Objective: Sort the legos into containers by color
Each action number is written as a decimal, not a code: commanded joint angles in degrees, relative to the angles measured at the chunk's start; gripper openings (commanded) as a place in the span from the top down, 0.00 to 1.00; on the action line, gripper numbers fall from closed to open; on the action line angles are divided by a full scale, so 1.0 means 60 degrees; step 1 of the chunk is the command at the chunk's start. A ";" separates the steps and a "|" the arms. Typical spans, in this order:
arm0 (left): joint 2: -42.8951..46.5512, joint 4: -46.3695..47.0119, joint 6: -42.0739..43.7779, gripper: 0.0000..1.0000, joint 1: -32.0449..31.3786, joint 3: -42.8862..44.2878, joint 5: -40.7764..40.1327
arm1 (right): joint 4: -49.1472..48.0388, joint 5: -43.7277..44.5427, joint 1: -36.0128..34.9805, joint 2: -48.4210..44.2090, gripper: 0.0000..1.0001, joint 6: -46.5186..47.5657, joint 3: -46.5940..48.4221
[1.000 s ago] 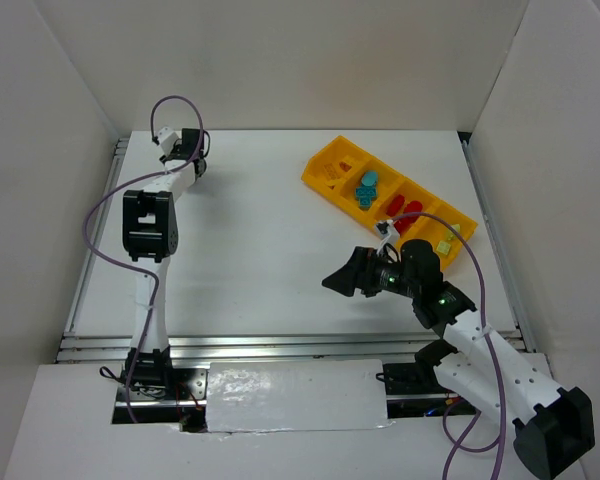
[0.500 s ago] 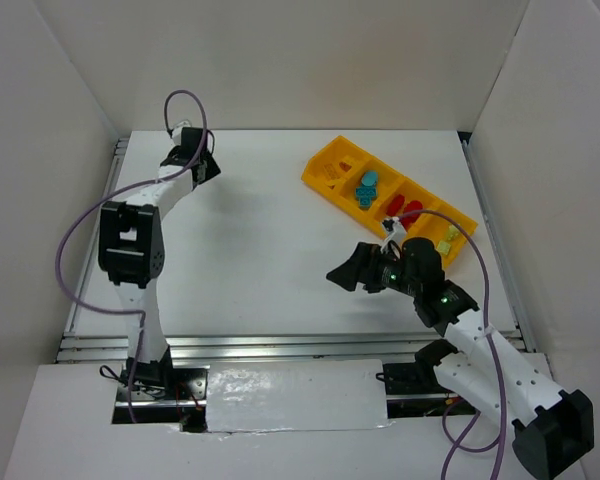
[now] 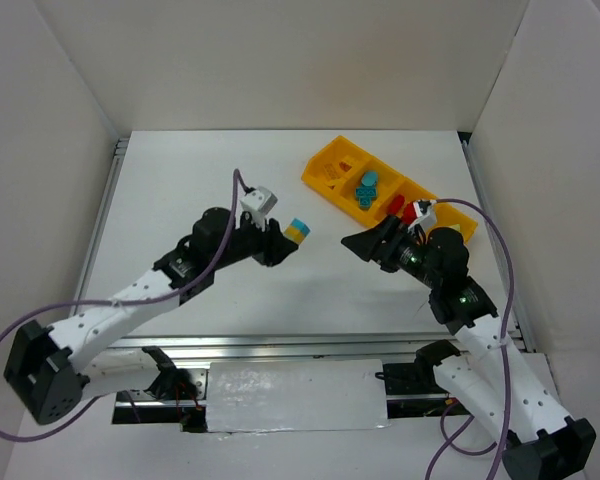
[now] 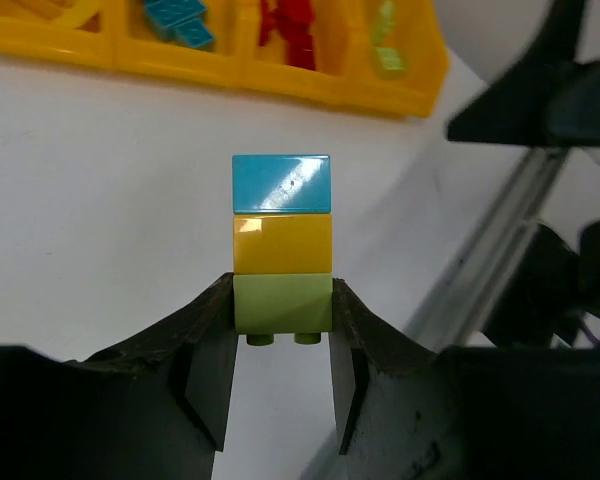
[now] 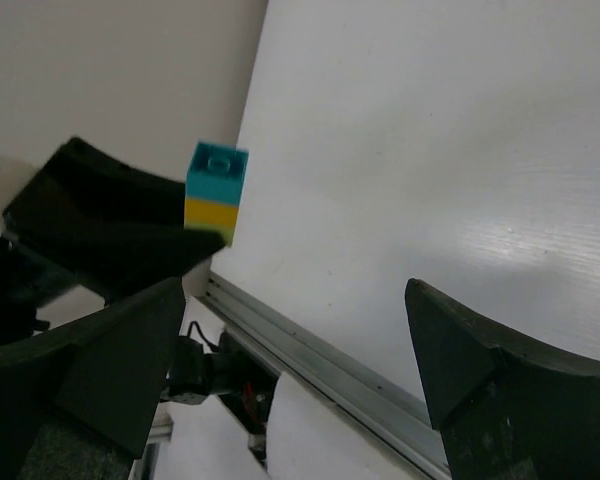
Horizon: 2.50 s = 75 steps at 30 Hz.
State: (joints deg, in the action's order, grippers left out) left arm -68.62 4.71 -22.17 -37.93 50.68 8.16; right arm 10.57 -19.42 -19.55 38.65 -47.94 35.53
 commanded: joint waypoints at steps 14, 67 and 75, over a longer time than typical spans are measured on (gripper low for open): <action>0.3629 0.0973 0.1630 1.00 -0.1602 -0.2308 0.2302 | 0.1284 -0.2450 -0.1424 0.0310 0.15 0.0007 0.1548; 0.3175 0.1310 0.1718 0.36 -0.2540 -0.2103 0.1701 | -0.0575 -0.1934 -0.3817 0.1527 1.00 -0.0637 0.1183; 0.3102 0.1558 0.1630 0.40 -0.2540 -0.2132 0.1745 | -0.0604 -0.1876 -0.3963 0.1614 1.00 -0.0637 0.1169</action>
State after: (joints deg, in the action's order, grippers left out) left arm -49.80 9.21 -12.23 -52.84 36.58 17.82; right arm 9.61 -30.59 -42.33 48.25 -51.83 41.63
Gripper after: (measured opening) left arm 0.606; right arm 0.438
